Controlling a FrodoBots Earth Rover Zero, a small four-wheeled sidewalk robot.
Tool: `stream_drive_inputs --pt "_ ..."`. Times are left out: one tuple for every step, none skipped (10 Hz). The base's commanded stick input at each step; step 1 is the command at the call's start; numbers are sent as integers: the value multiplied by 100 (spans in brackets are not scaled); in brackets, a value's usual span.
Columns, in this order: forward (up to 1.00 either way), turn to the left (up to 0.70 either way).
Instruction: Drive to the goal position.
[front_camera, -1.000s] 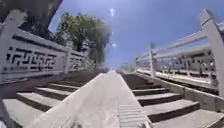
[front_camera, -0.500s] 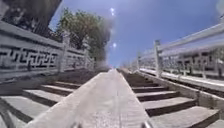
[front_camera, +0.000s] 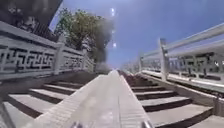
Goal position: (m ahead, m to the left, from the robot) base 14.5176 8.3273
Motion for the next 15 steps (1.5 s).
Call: stream_drive_inputs --pt "70 0" --pt "70 1" --pt "70 9" --pt "70 14" --pt "70 14" --pt "70 13" --pt "70 1" --pt "70 0" --pt "70 0" --pt "70 0" --pt "70 0" --pt "70 0" --pt "70 0" --pt "70 0" --pt "70 0"
